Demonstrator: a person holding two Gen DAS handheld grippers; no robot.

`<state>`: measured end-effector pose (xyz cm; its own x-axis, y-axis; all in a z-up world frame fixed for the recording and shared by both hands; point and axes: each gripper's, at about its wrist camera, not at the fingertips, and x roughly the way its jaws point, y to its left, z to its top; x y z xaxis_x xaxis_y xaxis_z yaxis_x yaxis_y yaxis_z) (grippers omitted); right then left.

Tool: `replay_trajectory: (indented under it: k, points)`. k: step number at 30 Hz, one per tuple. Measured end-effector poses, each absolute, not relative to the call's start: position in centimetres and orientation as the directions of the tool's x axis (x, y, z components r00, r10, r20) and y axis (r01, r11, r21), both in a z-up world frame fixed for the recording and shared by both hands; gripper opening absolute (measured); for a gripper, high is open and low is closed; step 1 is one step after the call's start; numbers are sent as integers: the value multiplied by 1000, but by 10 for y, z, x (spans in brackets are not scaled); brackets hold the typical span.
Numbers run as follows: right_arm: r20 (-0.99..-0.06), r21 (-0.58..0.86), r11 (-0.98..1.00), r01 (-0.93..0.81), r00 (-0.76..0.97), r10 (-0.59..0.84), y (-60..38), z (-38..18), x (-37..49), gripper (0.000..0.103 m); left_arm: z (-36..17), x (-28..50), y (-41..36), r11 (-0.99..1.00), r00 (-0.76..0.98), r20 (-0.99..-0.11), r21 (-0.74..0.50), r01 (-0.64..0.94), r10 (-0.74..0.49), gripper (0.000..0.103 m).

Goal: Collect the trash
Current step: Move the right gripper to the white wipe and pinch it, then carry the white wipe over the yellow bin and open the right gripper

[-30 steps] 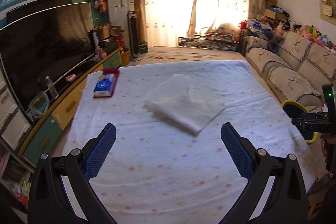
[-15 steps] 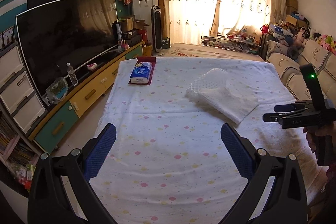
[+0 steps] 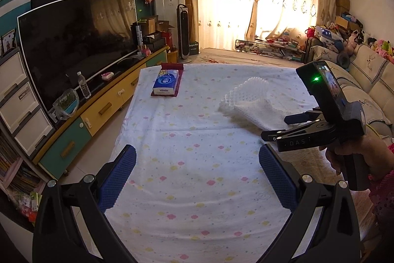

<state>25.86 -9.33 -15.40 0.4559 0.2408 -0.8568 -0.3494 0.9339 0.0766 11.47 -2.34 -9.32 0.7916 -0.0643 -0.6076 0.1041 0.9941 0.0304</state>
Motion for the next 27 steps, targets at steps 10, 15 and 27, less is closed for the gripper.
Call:
replay_trajectory:
  k: [10,15,27]
  points:
    - [-846,35,940,-340,490,209,-100,-148,242,8,-98,117,-21,995,789,-611,16,99,-69,98]
    - [-826,90,922,-376,489,280,-105,-135,215,7,-97,116,-24,994,792,-607,29,105,-65,98]
    - [-760,142,933,-332,567,317,-167,-89,148,7,-95,112,-37,991,792,-604,28,133,-89,98]
